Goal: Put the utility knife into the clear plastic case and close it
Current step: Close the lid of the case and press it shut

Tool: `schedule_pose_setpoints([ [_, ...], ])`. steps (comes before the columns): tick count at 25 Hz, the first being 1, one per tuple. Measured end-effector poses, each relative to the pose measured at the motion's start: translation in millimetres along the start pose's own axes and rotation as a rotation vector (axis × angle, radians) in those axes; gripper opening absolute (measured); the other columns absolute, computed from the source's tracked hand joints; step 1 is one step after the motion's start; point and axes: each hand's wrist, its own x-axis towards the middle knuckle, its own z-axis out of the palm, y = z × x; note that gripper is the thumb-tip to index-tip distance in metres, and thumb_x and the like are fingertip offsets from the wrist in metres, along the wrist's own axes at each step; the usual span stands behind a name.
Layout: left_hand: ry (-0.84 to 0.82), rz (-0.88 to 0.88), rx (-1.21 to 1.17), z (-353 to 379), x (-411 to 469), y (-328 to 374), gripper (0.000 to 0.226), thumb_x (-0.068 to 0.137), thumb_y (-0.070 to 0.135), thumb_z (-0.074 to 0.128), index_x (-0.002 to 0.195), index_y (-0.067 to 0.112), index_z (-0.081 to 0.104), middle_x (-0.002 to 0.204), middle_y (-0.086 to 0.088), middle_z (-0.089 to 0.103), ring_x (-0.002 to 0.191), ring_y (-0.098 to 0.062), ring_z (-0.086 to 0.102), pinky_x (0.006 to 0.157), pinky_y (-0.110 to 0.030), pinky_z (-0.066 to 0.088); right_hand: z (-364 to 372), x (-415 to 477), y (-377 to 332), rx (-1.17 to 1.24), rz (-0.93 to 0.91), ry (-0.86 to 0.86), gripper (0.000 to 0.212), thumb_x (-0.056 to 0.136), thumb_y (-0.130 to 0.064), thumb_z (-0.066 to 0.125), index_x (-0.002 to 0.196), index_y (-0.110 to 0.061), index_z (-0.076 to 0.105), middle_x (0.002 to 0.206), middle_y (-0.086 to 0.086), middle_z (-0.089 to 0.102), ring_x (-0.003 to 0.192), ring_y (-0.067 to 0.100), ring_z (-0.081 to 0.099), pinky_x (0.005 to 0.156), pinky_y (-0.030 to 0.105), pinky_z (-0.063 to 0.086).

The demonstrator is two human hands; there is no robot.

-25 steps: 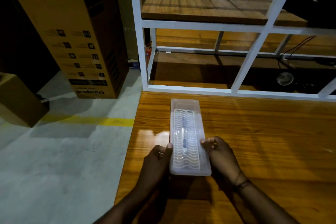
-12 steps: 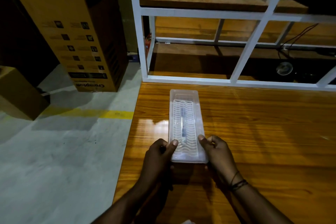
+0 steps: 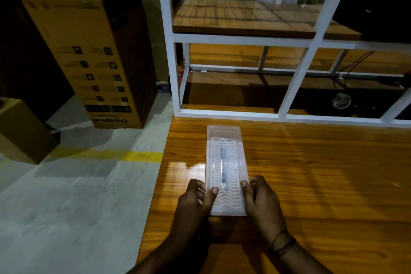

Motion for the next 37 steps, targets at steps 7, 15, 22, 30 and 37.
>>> schedule_pose_setpoints([
  [7, -0.247, 0.331, 0.693, -16, 53, 20, 0.068, 0.107, 0.053, 0.032, 0.166, 0.032, 0.006, 0.175, 0.009, -0.007, 0.159, -0.024, 0.007, 0.126, -0.045, 0.024, -11, 49, -18, -0.377, -0.275, -0.262, 0.063, 0.103, -0.032, 0.038, 0.160, -0.017, 0.016, 0.170, 0.004, 0.008, 0.157, 0.026, 0.003, 0.126, 0.036, 0.010],
  [15, -0.258, 0.211, 0.662, -5, 52, 21, 0.065, 0.111, 0.046, 0.027, 0.167, 0.028, -0.002, 0.175, 0.010, -0.008, 0.162, -0.023, -0.002, 0.128, -0.049, 0.017, 5, 43, -24, -0.391, -0.226, -0.283, 0.066, 0.102, -0.041, 0.023, 0.161, -0.014, 0.013, 0.171, 0.007, 0.002, 0.158, 0.024, 0.005, 0.127, 0.035, 0.016],
  [22, -0.232, 0.256, 0.784, -9, 26, 12, 0.070, 0.104, 0.048, 0.016, 0.167, 0.022, -0.003, 0.175, 0.005, -0.010, 0.162, -0.022, -0.003, 0.127, -0.042, 0.017, 11, 17, -19, -0.426, -0.235, -0.250, 0.078, 0.092, -0.051, 0.010, 0.160, -0.014, 0.016, 0.171, 0.006, 0.003, 0.158, 0.024, 0.005, 0.127, 0.037, 0.019],
  [30, -0.250, 0.273, 0.852, -9, 18, 15, 0.066, 0.111, 0.037, 0.025, 0.166, 0.018, -0.006, 0.174, 0.002, -0.018, 0.162, -0.025, -0.011, 0.129, -0.045, 0.013, 4, 5, -22, -0.500, -0.268, -0.256, 0.072, 0.096, -0.042, 0.021, 0.160, -0.011, 0.015, 0.170, 0.011, 0.006, 0.158, 0.027, 0.001, 0.127, 0.037, 0.011],
  [37, -0.207, 0.314, 0.949, -3, 11, 17, 0.067, 0.110, 0.035, 0.027, 0.166, 0.014, -0.003, 0.175, -0.003, -0.014, 0.162, -0.031, -0.007, 0.127, -0.050, 0.018, 3, 5, -19, -0.507, -0.298, -0.252, 0.081, 0.089, -0.045, 0.004, 0.159, -0.008, 0.017, 0.170, 0.011, 0.011, 0.158, 0.028, 0.004, 0.127, 0.043, 0.017],
])
